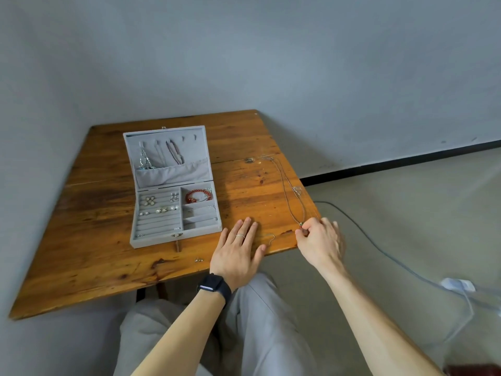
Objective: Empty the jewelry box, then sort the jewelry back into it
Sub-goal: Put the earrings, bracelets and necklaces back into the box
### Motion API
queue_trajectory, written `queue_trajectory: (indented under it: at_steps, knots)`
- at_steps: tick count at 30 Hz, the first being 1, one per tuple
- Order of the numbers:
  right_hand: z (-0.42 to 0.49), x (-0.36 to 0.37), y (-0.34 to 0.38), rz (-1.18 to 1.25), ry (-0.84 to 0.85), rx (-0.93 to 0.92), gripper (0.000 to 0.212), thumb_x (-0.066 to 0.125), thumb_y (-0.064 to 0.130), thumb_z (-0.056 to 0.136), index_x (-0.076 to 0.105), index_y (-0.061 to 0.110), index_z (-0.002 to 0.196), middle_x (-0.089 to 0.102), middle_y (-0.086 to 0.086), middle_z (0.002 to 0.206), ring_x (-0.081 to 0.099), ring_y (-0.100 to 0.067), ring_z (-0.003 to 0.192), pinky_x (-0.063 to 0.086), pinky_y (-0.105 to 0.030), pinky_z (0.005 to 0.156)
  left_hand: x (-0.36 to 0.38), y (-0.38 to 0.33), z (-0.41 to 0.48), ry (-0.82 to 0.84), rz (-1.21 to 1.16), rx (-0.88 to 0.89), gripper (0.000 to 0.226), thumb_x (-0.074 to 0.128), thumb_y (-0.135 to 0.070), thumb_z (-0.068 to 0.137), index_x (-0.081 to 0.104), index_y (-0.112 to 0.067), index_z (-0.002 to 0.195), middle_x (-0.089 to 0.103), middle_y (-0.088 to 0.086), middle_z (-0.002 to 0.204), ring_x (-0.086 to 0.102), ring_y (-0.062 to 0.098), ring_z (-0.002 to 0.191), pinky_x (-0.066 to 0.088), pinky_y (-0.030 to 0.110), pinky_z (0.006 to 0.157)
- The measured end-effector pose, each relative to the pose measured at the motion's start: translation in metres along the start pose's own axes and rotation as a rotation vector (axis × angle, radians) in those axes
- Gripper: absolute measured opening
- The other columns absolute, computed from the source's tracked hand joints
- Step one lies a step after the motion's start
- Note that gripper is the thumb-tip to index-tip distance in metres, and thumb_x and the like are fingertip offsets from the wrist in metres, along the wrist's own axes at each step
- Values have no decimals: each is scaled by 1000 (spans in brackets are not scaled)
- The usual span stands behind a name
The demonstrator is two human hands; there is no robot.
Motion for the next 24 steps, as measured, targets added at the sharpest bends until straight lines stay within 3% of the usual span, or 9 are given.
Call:
queue_trajectory:
  at_steps: [6,10,13,15,17,20,22,24]
  knots:
    - [9,13,6,88,155,50,17,62,38,90,64,22,96,65,-1,102,61,-28,104,51,-35,81,-2,2,2,4,-95,16,67,23,-61,102,14,-28,160,7,-7,167,-1,13,154,-1,40,125]
    - [8,9,5,204,254,87,19,63,39,91,61,26,104,67,5,99,64,-24,97,51,-32,77,-15,7,9,69,-334,-5,61,49,-47,100,33,-24,154,25,0,164,15,20,152,13,38,124]
    - [4,0,7,504,289,131,17,67,41,89,61,30,100,66,15,95,64,-14,94,53,-35,85,-45,8,17,18,-533,-68,41,53,-43,98,58,-24,134,61,5,133,54,23,123,45,36,105]
    - [0,-6,9,701,293,162,17,73,39,85,65,29,96,68,15,96,65,-11,95,52,-36,91,-60,0,23,23,-655,-140,37,49,-48,99,70,-23,116,72,2,108,65,20,97,54,35,88]
    - [-8,-11,11,833,307,184,17,77,36,82,67,27,94,71,10,96,66,-10,95,53,-34,91,-61,-15,28,145,-827,-212,45,44,-53,101,76,-22,105,75,-4,99,64,15,84,53,31,78]
    - [-22,-18,17,937,355,193,17,78,30,83,69,24,95,73,5,96,67,-11,92,50,-27,82,-44,-44,28,460,-1100,-309,57,38,-61,101,75,-18,100,78,-7,89,41,10,62,33,23,57]
    - [-32,-20,18,964,386,187,16,79,27,83,69,21,94,75,4,92,69,-10,88,46,-23,75,-28,-57,28,568,-1303,-350,48,48,-58,99,68,-16,94,68,-9,70,32,9,57,24,21,52]
    - [-41,-20,14,956,398,187,16,81,27,80,69,21,89,75,4,86,68,-8,81,47,-23,74,-19,-62,33,556,-1508,-391,34,58,-47,98,65,-14,95,62,-6,71,31,8,54,22,20,48]
Point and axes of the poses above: each hand's wrist, its own z-axis towards the middle knuckle, its own x-axis out of the palm, y = z × x, the point moved 7 cm from there along z, towards the middle knuckle
